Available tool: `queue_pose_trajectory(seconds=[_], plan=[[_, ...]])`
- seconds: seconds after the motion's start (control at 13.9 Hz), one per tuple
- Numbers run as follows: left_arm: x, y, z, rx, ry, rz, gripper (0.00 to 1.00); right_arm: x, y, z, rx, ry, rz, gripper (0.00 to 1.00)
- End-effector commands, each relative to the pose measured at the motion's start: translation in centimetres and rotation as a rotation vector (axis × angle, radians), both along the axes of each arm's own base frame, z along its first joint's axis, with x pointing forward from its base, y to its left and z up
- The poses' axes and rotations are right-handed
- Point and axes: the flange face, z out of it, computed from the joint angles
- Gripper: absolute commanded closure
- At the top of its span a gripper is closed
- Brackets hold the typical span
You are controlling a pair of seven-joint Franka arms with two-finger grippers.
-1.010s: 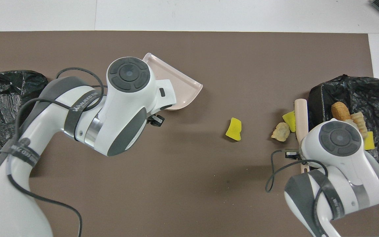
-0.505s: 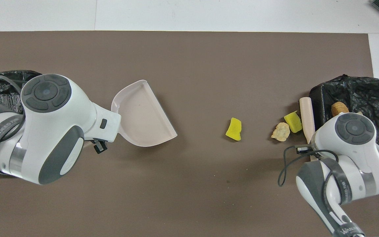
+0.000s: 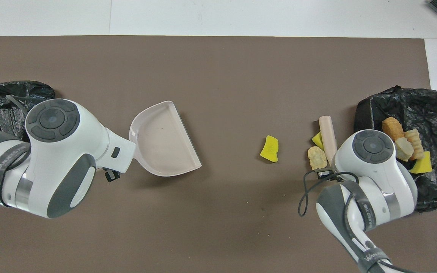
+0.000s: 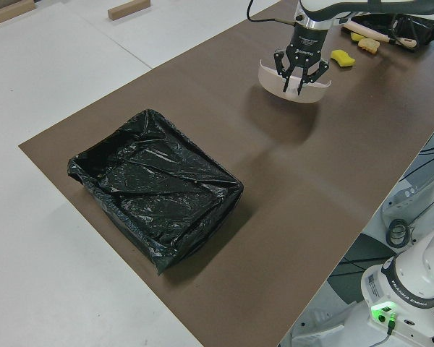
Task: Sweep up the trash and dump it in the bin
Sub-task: 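Sweep the scraps into the dustpan held by the left gripper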
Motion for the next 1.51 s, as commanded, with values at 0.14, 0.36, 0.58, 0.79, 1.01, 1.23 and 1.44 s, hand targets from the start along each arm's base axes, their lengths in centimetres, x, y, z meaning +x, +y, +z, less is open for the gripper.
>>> queue_pose_trajectory(seconds=[0.14, 0.36, 0.58, 0.79, 1.01, 1.23, 1.44], plan=[[-2.9, -2.7, -2.6, -0.015, -0.043, -0.057, 1.0, 0.6, 5.4, 0.2, 0.102, 0.008, 0.02, 1.0], [-4.2, -4.1, -4.1, -0.012, -0.042, -0.047, 1.0, 0.4, 9.8, -0.3, 0.158, 0.025, 0.005, 1.0], [-5.2, -4.4, -5.4, -0.009, -0.04, -0.029, 1.0, 0.6, 14.4, -0.4, 0.187, 0.03, -0.045, 1.0], [-5.7, -5.3, -5.5, -0.006, -0.041, -0.023, 1.0, 0.7, 20.1, 0.1, 0.227, 0.023, -0.098, 1.0], [-6.0, -6.1, -6.1, -0.001, -0.037, -0.005, 1.0, 0.2, 24.5, 1.0, 0.29, 0.029, -0.1, 1.0], [-6.4, -6.7, -6.0, -0.003, -0.042, 0.006, 1.0, -1.7, 29.0, 1.8, 0.315, 0.014, -0.025, 1.0], [-6.3, -6.6, -6.0, -0.003, -0.042, 0.008, 1.0, -2.7, 31.4, 2.8, 0.401, 0.043, -0.039, 1.0]])
